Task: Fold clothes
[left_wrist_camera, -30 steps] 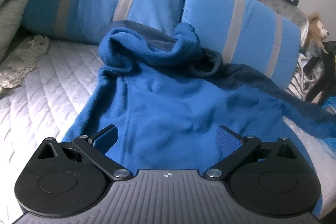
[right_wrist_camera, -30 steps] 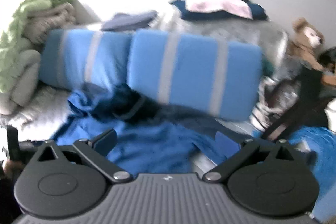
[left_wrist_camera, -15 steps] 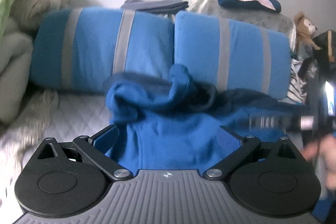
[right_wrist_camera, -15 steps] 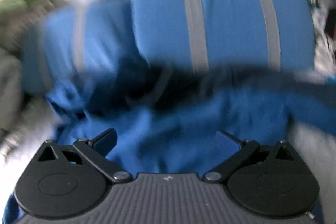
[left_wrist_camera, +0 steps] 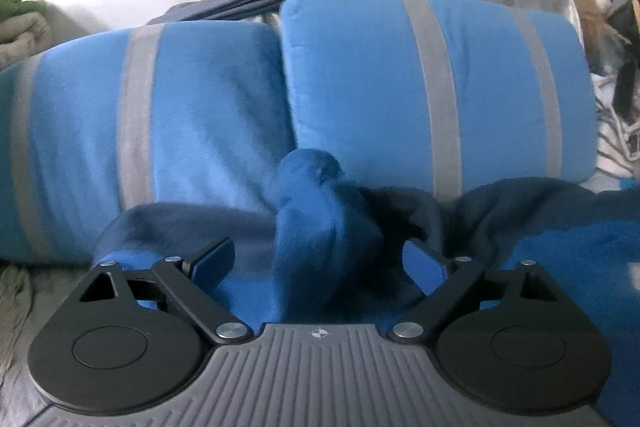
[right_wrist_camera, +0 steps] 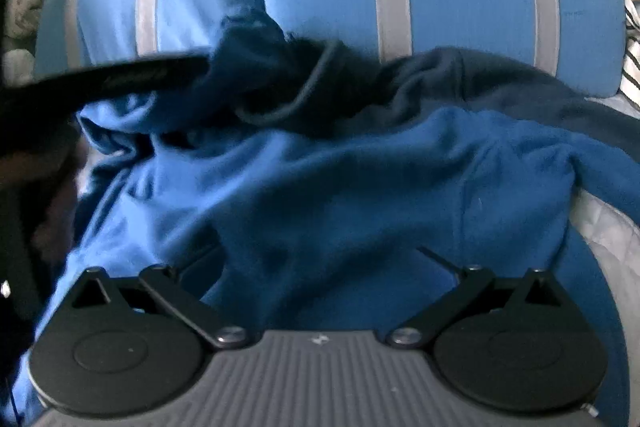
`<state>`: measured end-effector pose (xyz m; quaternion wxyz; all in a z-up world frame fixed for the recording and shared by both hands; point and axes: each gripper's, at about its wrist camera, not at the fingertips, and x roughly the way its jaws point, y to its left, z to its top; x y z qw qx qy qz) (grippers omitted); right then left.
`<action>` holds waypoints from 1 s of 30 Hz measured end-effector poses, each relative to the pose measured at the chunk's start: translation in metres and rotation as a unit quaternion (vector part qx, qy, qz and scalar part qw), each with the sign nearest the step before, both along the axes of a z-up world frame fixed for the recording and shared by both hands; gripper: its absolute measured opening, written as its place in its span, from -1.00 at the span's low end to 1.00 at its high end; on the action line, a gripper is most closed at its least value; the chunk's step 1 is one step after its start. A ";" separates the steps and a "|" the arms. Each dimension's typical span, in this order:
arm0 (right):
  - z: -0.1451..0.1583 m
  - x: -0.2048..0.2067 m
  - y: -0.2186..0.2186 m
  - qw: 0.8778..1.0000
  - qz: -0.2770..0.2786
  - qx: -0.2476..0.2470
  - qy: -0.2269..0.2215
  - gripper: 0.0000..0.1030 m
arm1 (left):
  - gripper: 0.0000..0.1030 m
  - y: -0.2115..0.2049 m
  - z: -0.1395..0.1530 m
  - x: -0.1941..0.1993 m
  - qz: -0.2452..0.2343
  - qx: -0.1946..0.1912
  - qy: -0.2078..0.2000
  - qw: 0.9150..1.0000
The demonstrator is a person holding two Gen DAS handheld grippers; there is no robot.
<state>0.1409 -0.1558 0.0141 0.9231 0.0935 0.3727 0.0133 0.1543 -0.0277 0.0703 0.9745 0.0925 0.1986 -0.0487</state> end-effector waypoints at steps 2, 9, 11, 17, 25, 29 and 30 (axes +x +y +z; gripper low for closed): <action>-0.003 0.004 -0.002 1.000 -0.003 0.004 0.004 1.00 | 0.67 -0.002 -0.007 0.016 0.000 0.009 0.008 1.000; 0.004 0.008 -0.011 0.999 -0.040 -0.008 -0.010 1.00 | -0.82 0.007 -0.006 -0.007 -0.025 0.009 0.047 0.999; 0.007 0.006 -0.018 0.998 -0.059 -0.005 -0.017 1.00 | -0.82 0.006 0.000 -0.032 -0.048 0.033 0.032 0.998; 0.013 0.001 -0.046 0.991 -0.129 0.016 -0.020 1.00 | -0.82 0.006 0.008 -0.107 -0.138 0.091 0.012 0.986; 0.018 -0.012 -0.071 0.983 -0.172 0.059 -0.032 1.00 | -0.82 0.009 -0.035 -0.171 -0.234 0.192 0.018 0.953; 0.020 -0.012 -0.066 0.985 -0.153 0.070 -0.038 1.00 | -0.81 0.013 -0.052 -0.176 -0.260 0.236 0.055 0.935; 0.020 -0.011 -0.063 0.986 -0.149 0.071 -0.037 1.00 | -0.75 0.013 -0.057 -0.178 -0.266 0.249 0.066 0.929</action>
